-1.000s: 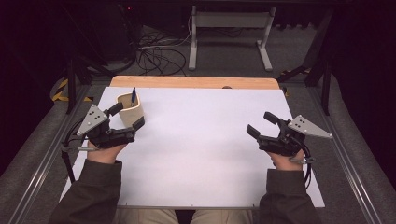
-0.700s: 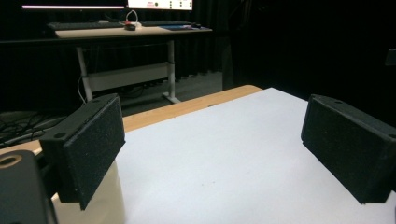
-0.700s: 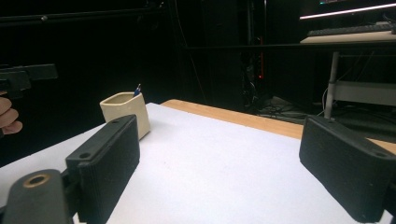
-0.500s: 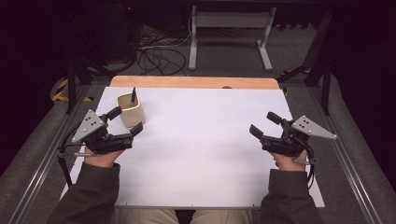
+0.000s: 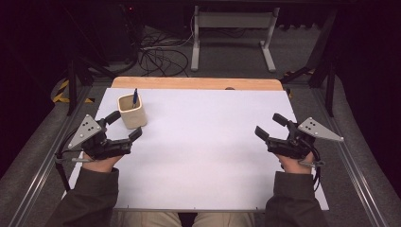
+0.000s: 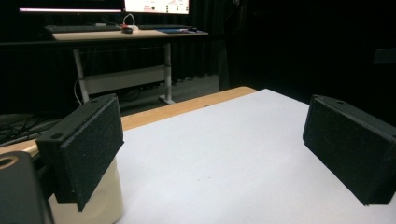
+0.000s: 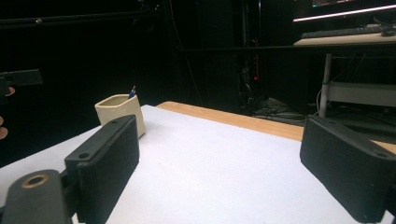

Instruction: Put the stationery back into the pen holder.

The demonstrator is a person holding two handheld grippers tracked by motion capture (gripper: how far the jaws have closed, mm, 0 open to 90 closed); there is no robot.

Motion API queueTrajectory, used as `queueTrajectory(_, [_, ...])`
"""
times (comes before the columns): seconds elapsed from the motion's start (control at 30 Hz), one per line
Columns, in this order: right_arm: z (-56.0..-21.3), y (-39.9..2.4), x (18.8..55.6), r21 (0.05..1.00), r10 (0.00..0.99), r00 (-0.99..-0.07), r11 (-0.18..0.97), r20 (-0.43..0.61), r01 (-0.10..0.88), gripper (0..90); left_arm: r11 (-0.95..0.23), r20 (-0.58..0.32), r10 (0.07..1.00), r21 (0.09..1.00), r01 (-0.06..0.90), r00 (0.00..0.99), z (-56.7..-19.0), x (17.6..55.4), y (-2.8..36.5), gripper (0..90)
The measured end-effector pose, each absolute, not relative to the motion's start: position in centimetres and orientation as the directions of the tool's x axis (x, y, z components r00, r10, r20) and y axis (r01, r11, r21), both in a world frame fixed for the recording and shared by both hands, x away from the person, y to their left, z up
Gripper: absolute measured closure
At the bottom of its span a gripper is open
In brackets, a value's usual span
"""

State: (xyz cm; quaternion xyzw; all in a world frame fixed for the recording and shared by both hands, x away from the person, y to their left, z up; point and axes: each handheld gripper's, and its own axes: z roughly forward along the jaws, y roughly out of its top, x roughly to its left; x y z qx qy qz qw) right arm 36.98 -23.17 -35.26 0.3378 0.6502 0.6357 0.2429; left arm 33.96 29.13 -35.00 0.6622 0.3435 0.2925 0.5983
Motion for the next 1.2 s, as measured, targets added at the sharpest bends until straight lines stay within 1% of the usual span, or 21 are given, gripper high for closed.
queueTrajectory(1.2, [-35.52,-23.35,37.19,0.989,0.752,-0.648,-0.029,0.119,0.148,12.3,-0.053,-0.025,0.799,0.992,0.111,0.601,-35.26,33.93,29.42,5.8])
